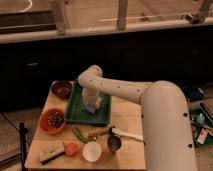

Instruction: Wipe tray with sponge

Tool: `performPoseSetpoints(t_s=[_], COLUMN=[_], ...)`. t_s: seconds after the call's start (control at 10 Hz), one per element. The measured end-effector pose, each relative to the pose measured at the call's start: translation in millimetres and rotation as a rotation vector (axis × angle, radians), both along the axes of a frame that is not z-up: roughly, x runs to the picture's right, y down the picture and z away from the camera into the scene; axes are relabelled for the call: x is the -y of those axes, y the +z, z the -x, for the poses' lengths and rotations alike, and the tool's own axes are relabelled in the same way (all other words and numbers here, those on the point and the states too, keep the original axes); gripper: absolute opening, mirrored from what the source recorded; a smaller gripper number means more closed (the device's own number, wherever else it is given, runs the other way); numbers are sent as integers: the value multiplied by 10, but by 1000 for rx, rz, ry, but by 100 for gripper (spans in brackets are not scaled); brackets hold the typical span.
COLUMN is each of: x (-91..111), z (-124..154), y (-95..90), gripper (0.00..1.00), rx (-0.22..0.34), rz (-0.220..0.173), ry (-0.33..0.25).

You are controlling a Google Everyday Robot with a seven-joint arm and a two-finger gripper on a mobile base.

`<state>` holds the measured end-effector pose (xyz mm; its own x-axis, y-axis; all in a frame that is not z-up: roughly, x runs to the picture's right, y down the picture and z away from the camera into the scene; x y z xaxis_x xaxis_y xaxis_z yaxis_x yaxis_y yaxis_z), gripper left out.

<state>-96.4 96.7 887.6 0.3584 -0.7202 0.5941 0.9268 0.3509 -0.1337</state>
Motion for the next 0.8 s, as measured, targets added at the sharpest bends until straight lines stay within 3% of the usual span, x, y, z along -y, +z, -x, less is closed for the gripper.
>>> performPoseSetpoints(t_s=[0.4,0.8], x=[-112,-206], z=[217,-149], y=[-10,-1], gripper=[0,0], rx=[46,9], rz=[26,44], ry=[-50,-24])
